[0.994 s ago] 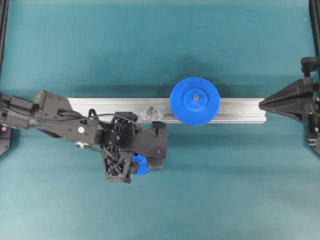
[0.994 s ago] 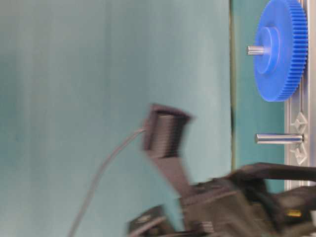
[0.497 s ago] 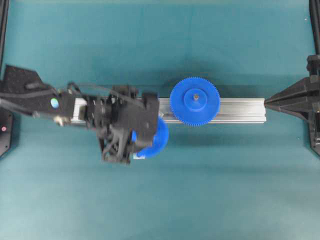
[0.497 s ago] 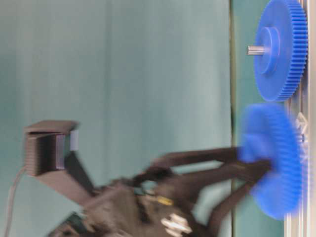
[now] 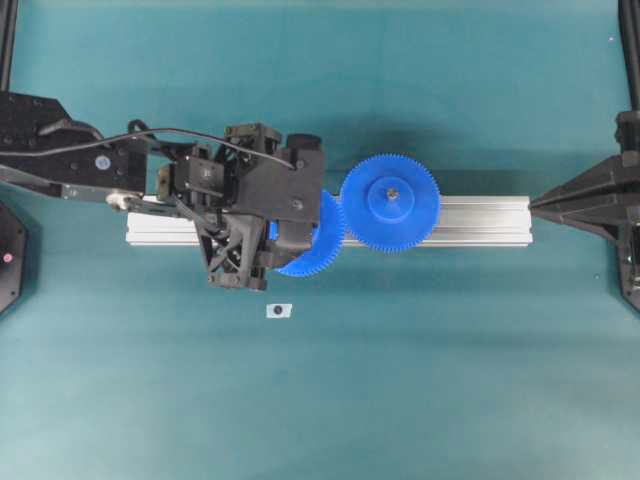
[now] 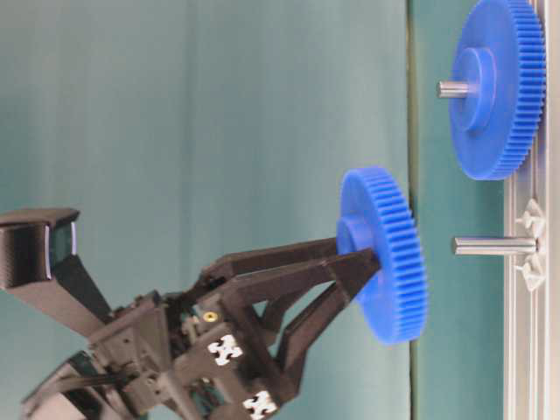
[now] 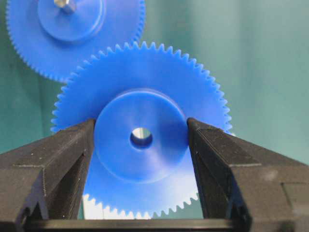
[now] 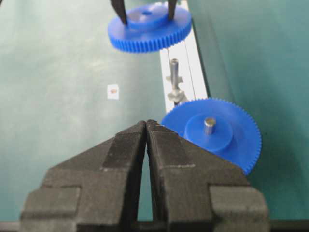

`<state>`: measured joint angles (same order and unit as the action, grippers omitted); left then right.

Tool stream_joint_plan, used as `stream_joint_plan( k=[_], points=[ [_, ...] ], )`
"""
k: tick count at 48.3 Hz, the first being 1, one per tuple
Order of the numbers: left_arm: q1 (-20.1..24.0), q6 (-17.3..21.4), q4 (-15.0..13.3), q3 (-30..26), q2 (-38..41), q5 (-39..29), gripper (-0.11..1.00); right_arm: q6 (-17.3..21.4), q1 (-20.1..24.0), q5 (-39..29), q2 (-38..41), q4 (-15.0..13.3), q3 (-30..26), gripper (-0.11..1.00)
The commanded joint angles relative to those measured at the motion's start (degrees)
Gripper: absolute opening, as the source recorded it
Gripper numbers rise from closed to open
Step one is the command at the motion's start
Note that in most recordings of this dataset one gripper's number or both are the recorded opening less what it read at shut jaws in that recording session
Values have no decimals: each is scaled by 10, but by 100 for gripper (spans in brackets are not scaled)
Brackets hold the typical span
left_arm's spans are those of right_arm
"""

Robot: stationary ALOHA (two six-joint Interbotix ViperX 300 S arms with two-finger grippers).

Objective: Find the location of the shaft and insert the small gear.
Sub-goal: 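Lift the gear upright and carry it to the empty left shaft, then align the gear's bore with the shaft and push it on, meshing teeth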

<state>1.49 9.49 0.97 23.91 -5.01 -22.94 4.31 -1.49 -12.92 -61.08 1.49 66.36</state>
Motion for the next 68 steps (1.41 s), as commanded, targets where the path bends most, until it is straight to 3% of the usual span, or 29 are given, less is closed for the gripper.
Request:
stream_joint_plan(
  k=[1,32,68],
  points=[
    [11,3,1,-28,-14,-28,64,4,-1,4,4,0,-2,13],
    [27,20,1,-29,62,-8,64,4,-1,7,2,-1,2,13],
    [49,21,1,-23,76,4,64,4,-1,4,-12,-1,2,13]
  ],
)
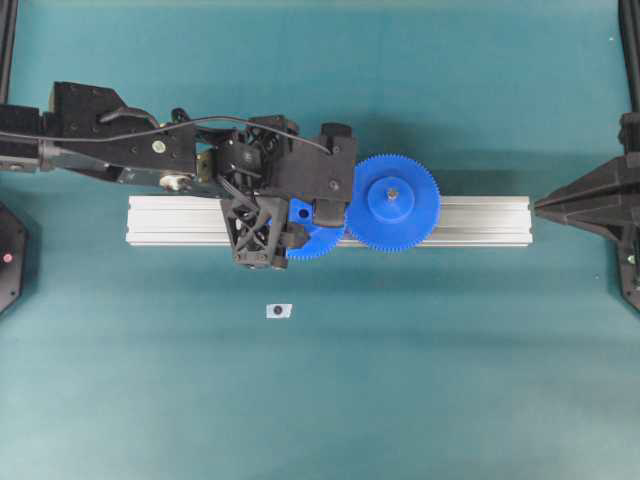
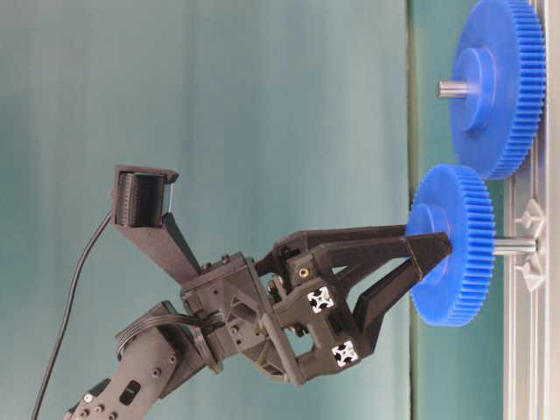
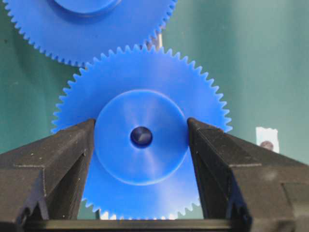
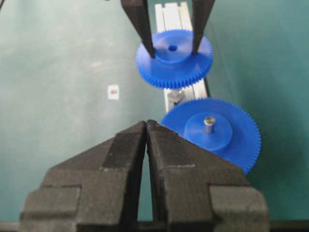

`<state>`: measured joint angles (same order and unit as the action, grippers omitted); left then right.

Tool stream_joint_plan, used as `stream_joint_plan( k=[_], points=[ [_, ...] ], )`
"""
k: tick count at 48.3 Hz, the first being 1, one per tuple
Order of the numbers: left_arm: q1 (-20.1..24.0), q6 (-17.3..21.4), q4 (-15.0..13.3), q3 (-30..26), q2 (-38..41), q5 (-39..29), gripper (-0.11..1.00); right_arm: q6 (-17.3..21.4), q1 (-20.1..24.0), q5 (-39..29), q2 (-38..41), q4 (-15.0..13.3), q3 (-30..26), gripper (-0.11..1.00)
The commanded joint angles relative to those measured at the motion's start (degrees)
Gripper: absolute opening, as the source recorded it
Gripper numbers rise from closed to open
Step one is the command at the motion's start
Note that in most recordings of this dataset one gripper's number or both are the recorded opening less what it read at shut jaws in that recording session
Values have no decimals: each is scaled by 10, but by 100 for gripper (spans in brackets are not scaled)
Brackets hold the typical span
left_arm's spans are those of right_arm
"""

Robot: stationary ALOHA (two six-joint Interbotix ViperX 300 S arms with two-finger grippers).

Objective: Find the location of the shaft and insert the small gear.
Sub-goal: 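Align the gear's bore with the shaft and push it on, meshing teeth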

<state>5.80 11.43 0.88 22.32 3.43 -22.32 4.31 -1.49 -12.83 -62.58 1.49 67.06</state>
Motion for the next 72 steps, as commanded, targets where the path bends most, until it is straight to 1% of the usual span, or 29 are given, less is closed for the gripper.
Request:
stream_joint_plan(
  k=[1,13,32,34,38,40,53,72],
  points=[
    [5,2,2,-8,-9,-3,64,4,-1,4,3,-1,-5,13],
    [6,-4,2,-11,-12,-3,64,4,-1,4,1,0,-4,14],
    [12,-38,2,-9,-11,-3,65,5,-1,7,-1,0,-2,13],
    [11,-40,2,-9,-11,-4,69,5,-1,7,0,-1,-2,14],
    [12,-41,2,-6,-12,-4,85,5,-1,7,0,-1,-4,13],
    [11,-42,3,-7,-12,-4,87,5,-1,7,0,0,-4,14],
    [11,-45,2,-18,-25,-4,86,5,-1,4,0,0,-5,14],
    [12,-45,2,-21,-97,-1,86,5,-1,8,-1,-1,-5,14]
  ],
)
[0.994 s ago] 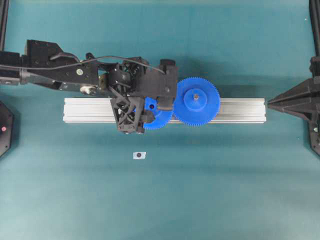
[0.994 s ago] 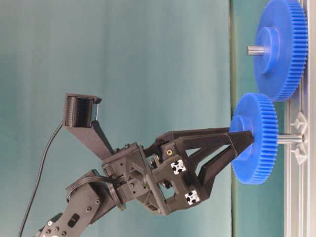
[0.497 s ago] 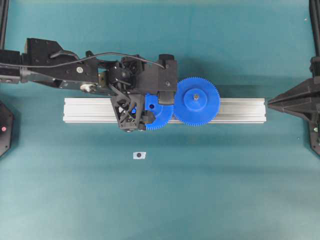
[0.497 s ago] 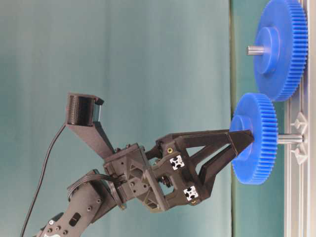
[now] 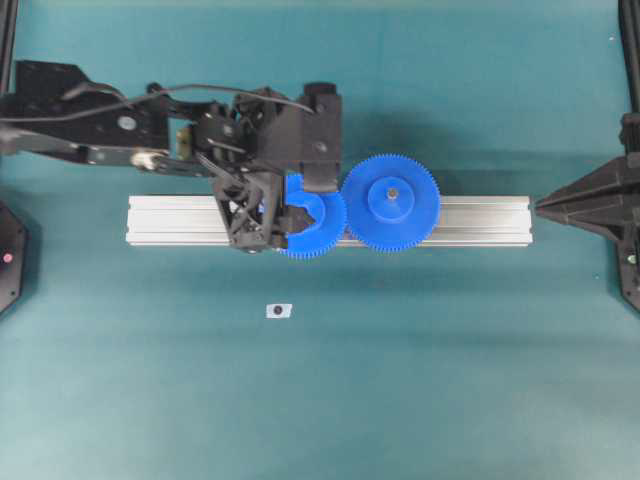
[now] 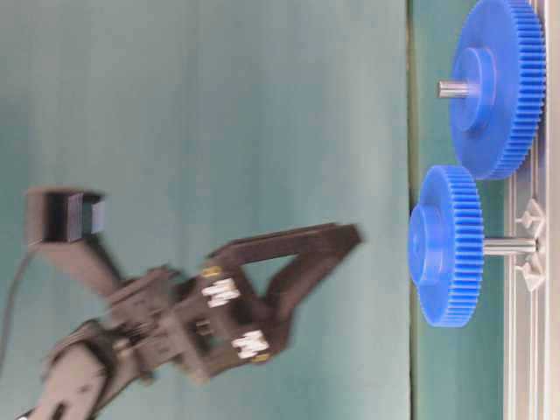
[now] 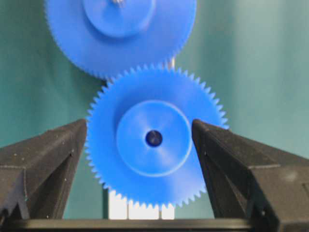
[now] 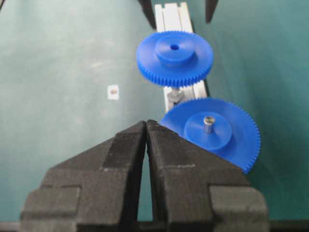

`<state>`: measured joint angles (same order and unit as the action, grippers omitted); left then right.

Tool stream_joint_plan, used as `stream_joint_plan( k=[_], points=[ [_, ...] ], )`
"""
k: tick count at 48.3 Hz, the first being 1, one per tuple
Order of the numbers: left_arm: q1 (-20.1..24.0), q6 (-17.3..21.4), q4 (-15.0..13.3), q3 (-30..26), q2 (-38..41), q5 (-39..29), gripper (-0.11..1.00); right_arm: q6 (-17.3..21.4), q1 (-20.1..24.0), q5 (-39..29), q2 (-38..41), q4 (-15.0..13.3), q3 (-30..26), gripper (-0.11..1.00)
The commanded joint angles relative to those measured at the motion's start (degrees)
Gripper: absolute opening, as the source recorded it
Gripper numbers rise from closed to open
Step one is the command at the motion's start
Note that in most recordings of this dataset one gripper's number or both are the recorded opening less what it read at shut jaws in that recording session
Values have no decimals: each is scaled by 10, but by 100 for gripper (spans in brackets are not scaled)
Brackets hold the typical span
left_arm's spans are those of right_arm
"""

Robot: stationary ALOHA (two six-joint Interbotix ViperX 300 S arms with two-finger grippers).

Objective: Find the location of the shaft and insert the small gear.
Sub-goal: 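Align the gear's bore with the shaft and push it on, meshing teeth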

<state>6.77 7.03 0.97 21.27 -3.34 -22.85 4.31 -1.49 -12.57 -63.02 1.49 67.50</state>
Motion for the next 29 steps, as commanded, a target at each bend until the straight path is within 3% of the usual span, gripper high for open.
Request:
stream_joint_plan(
  k=[1,6,10,23,25,29],
  points=[
    [3,-1,1,-10,-30,4,86,5,-1,5,3,-1,-10,14],
    [2,0,2,-3,-38,6,82,5,-1,5,3,-1,-9,13],
    [2,2,2,5,-39,12,73,5,-1,5,3,0,-9,13],
    [2,1,1,33,-19,53,11,5,-1,6,3,0,-10,13],
    [2,1,1,37,-11,55,4,5,-1,6,3,-1,-10,13],
    [3,0,1,43,6,57,0,5,-1,6,3,-1,-10,13]
  ],
)
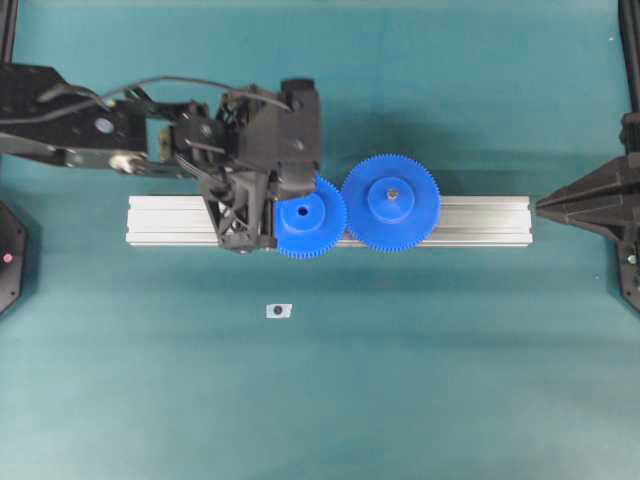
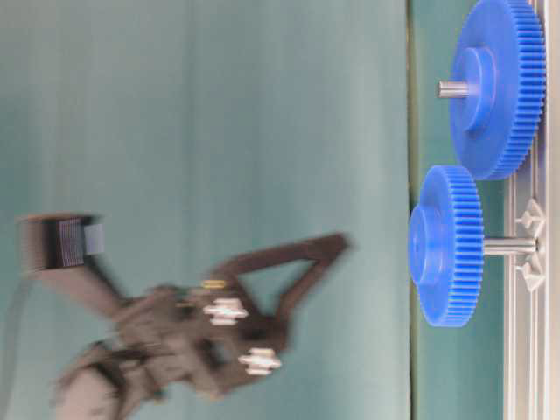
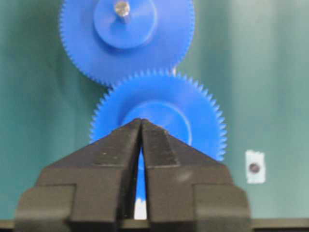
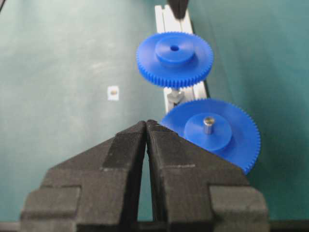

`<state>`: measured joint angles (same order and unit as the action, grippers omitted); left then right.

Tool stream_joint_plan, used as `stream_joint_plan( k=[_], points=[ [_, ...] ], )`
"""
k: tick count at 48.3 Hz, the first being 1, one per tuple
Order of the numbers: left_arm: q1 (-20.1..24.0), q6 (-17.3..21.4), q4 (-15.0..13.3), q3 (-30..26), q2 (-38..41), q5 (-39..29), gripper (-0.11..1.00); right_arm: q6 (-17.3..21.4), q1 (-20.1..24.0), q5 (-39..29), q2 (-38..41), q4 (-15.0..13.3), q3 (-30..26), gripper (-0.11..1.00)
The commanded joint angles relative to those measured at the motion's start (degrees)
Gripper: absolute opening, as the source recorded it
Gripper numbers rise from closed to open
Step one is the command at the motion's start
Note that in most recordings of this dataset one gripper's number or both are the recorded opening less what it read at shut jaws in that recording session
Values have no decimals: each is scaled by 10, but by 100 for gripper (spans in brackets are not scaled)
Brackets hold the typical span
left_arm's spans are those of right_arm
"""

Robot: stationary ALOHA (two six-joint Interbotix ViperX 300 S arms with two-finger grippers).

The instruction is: Find the location of the shaft and insert the small gear.

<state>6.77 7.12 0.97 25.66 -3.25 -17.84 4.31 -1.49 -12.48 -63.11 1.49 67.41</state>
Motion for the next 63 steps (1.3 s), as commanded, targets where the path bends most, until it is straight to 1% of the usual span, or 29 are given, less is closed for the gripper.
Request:
stream_joint_plan(
  k=[1,7,13,24,35,43,51,63],
  points=[
    [3,-1,1,1,10,7,0,5,-1,5,4,-1,-9,13],
    [-1,-5,1,1,44,7,0,5,-1,5,4,0,-9,13],
    [-7,-17,1,-16,59,5,0,5,-1,5,2,-1,-9,13],
    [-10,-25,1,-42,30,-17,0,5,-1,4,-2,0,-8,13],
    [-22,-36,2,-22,10,-21,0,5,-2,5,-3,0,-6,13],
    [-33,-48,1,-18,13,-5,0,5,-8,5,-3,0,-6,13],
    [-38,-61,1,-10,39,7,0,4,-12,5,-4,-1,-6,14],
    [-27,-53,1,-18,27,4,0,4,-13,5,-8,0,-6,13]
  ],
)
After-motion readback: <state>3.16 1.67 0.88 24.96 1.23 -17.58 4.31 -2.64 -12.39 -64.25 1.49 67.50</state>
